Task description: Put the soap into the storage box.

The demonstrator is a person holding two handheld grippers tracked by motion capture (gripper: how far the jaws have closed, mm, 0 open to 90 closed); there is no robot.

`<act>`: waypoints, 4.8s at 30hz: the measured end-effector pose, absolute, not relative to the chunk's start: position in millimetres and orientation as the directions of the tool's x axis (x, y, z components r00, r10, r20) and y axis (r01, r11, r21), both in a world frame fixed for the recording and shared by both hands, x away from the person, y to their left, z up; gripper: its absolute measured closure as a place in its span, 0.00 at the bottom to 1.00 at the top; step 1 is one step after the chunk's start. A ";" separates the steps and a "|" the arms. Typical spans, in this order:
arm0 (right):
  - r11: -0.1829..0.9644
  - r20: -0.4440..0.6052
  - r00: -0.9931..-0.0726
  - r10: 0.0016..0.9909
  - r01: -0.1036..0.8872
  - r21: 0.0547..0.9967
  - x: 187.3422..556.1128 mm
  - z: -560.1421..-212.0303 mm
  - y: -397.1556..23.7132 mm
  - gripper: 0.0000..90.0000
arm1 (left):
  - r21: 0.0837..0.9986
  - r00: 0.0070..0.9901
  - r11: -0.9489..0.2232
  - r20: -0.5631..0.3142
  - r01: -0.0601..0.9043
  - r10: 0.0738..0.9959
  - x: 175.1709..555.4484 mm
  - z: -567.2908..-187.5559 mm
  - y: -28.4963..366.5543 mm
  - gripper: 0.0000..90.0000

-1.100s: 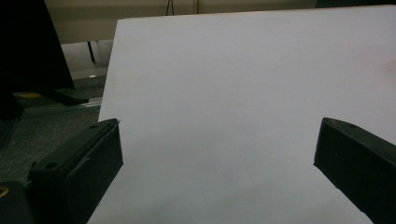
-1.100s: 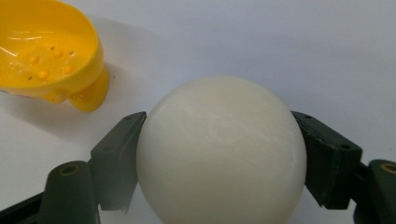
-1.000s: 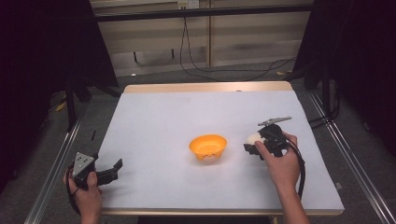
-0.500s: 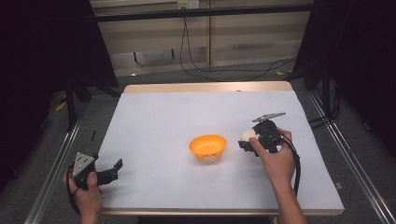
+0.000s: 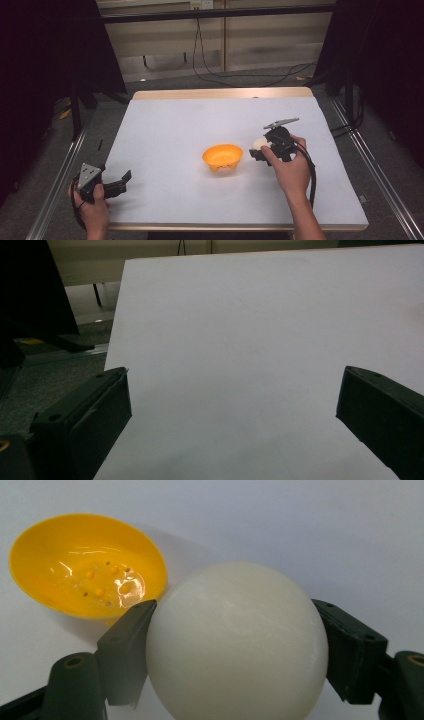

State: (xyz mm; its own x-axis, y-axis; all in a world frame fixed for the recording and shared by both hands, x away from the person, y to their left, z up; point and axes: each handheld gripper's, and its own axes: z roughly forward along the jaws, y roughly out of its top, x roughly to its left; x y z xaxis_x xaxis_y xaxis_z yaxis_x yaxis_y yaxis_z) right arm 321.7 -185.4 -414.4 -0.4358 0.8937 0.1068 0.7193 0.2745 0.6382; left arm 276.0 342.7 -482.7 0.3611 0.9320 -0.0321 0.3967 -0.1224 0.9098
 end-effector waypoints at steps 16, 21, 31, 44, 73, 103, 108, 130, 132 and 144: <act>0.297 0.113 -0.471 0.875 0.706 0.643 326.7 -410.3 -162.2 0.27 | 0.909 0.364 -0.128 -0.028 0.397 0.931 276.2 -482.7 342.7 0.01; 0.302 0.113 -0.480 0.870 0.701 0.646 327.8 -409.1 -154.9 0.27 | 0.909 0.364 -0.128 -0.028 0.397 0.931 276.3 -482.7 342.6 0.01; 0.314 0.120 -0.501 0.857 0.693 0.648 330.6 -408.4 -140.1 0.27 | 0.909 0.367 -0.128 -0.030 0.397 0.930 276.4 -482.8 342.7 0.01; 0.342 0.112 -0.527 0.843 0.685 0.644 334.2 -410.2 -120.9 0.27 | 0.907 0.365 -0.134 -0.023 0.399 0.931 276.4 -482.7 341.9 0.01; 0.364 0.103 -0.544 0.833 0.679 0.638 340.8 -419.0 -87.7 0.27 | 0.906 0.369 -0.138 -0.021 0.399 0.929 276.6 -482.8 341.8 0.01; 0.350 0.126 -0.502 0.856 0.741 0.574 344.7 -434.7 -71.4 0.27 | 0.907 0.369 -0.139 -0.020 0.398 0.929 276.5 -482.8 341.7 0.01; 0.339 0.131 -0.485 0.865 0.757 0.559 344.4 -437.1 -70.8 0.27 | 0.907 0.369 -0.138 -0.020 0.398 0.929 276.5 -482.8 341.7 0.01; 0.295 0.148 -0.470 0.870 0.738 0.607 339.8 -422.7 -83.2 0.19 | 0.907 0.369 -0.137 -0.022 0.399 0.929 276.5 -482.8 341.6 0.01; 0.294 0.141 -0.472 0.870 0.727 0.620 338.4 -421.0 -85.6 0.16 | 0.907 0.369 -0.137 -0.022 0.399 0.929 276.5 -482.8 341.5 0.01; 0.271 0.110 -0.459 0.882 0.683 0.679 332.5 -414.1 -101.0 0.00 | 0.906 0.366 -0.140 -0.017 0.399 0.931 276.3 -482.7 341.3 0.01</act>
